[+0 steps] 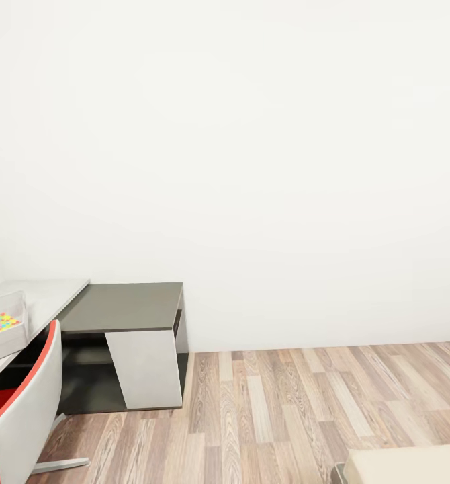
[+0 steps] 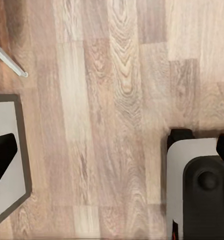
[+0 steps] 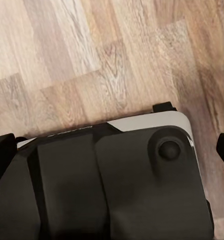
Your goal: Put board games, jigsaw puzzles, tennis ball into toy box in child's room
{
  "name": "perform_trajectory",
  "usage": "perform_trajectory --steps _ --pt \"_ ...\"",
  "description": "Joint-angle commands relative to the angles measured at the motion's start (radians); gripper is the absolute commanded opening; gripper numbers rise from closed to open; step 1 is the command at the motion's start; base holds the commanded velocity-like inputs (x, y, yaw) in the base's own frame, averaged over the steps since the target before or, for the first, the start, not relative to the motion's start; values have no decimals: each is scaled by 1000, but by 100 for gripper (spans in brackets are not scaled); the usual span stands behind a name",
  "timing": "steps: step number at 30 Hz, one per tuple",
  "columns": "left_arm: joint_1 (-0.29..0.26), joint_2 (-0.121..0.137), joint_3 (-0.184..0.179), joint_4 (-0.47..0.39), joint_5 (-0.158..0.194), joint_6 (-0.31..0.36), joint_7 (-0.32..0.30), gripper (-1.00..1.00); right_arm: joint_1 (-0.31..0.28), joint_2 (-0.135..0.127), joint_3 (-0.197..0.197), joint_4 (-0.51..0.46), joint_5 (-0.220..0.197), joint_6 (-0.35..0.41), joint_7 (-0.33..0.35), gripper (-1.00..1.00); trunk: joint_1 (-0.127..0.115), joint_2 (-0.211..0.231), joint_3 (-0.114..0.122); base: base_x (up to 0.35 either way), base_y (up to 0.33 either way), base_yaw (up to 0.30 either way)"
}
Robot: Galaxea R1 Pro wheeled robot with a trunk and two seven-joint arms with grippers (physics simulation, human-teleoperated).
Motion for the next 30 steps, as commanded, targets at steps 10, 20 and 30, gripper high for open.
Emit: perform_trajectory --steps 10,20,30 --pt "56 -13 10 1 -36 -13 -2 100 2 5 20 39 -12 -26 -3 100 0 -1 0 0 0 0" --pt "110 -14 9 1 -41 -31 -2 100 50 3 20 45 -14 -28 -9 100 0 -1 0 0 0 0" --pt "145 -19 9 2 -40 -39 -1 100 96 -4 20 51 -16 -29 -67 100 0 -1 0 0 0 0"
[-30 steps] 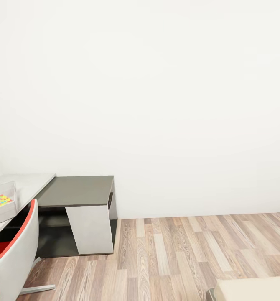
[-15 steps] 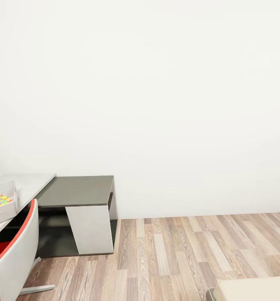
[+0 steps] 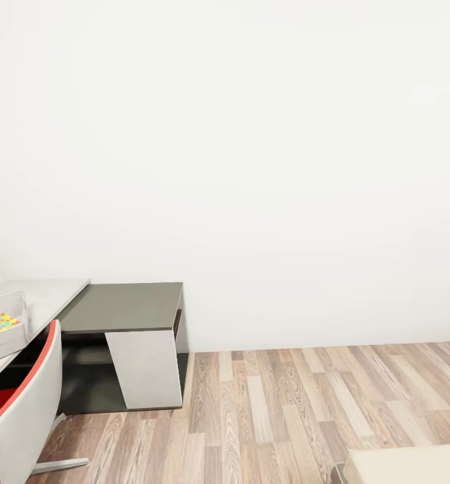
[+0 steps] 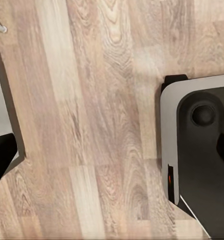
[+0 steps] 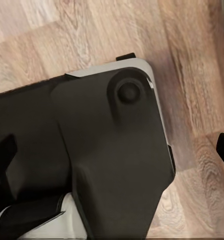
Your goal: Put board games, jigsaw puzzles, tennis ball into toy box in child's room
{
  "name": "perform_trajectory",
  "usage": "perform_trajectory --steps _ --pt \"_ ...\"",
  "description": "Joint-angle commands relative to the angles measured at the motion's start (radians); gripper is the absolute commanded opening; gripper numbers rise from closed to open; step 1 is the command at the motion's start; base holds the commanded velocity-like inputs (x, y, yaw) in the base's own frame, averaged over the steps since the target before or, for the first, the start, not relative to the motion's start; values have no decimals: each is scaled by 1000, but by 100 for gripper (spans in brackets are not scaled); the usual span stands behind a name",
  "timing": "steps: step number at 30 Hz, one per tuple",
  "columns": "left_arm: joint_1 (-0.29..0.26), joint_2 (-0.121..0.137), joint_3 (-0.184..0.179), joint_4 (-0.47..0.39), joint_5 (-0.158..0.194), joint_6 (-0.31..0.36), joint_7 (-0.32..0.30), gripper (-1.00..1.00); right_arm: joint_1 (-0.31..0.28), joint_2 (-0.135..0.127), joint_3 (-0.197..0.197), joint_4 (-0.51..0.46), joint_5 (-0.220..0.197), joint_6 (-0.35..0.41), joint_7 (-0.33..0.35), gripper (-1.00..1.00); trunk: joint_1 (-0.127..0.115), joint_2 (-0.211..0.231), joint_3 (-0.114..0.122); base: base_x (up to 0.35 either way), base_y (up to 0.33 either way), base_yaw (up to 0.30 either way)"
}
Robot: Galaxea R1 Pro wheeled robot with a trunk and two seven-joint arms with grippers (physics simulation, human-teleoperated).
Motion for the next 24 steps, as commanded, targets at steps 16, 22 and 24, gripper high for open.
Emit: perform_trajectory --steps 16,22,24 --pt "18 -75 18 -10 1 -6 -4 100 22 -7 3 -7 -12 -7 -9 100 0 -1 0 0 0 0" --pt "18 -143 17 -10 1 -5 -4 100 22 -7 4 -8 -11 -6 -9 100 0 -1 0 0 0 0" --pt "18 -160 16 -10 1 -5 -4 100 22 -7 4 -6 -11 -6 -9 100 0 -1 0 0 0 0"
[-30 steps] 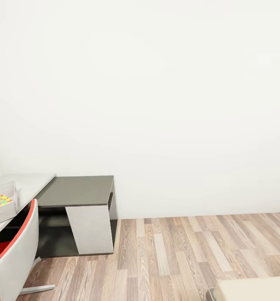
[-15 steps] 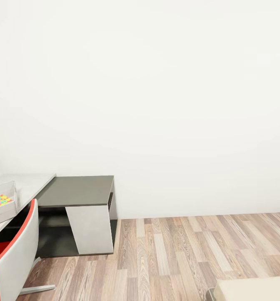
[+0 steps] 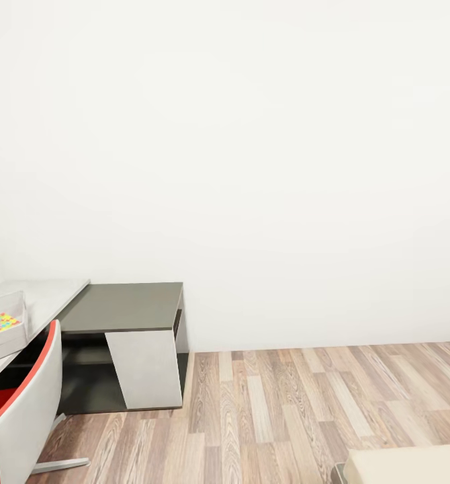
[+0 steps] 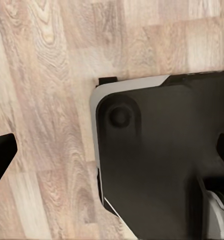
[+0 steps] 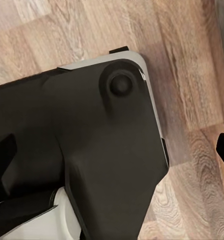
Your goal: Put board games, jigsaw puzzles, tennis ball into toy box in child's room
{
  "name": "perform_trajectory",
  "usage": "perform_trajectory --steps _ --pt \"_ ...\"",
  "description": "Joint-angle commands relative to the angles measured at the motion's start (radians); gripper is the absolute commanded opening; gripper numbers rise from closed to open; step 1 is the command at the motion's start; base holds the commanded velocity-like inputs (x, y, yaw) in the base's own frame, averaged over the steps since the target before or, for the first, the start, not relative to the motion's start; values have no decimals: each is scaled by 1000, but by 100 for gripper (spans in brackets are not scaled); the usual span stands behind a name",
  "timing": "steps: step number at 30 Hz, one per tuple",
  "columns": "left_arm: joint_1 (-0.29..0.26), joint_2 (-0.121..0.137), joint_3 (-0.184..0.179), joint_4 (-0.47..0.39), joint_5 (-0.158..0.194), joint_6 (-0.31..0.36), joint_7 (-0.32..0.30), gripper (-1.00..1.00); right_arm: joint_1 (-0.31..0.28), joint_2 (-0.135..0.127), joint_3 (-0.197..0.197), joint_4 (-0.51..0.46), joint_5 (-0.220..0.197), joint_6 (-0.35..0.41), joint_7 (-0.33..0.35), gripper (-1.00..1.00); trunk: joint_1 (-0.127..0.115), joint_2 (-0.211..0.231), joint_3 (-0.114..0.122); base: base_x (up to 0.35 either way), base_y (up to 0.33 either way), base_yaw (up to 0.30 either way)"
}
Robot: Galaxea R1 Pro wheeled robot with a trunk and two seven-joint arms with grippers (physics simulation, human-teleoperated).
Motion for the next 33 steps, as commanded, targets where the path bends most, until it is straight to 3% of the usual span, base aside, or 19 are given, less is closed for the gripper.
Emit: perform_trajectory --steps 1,8,33 --pt "0 -7 9 1 -8 -2 -3 100 0 0 9 2 -10 -3 1 100 0 -1 0 0 0 0" --pt "0 -35 9 0 -8 -3 -3 100 0 -1 9 5 -10 -3 1 100 0 -1 0 0 0 0" --pt "0 -37 5 -1 -14 -3 -3 100 0 0 11 3 -9 -3 1 100 0 -1 0 0 0 0"
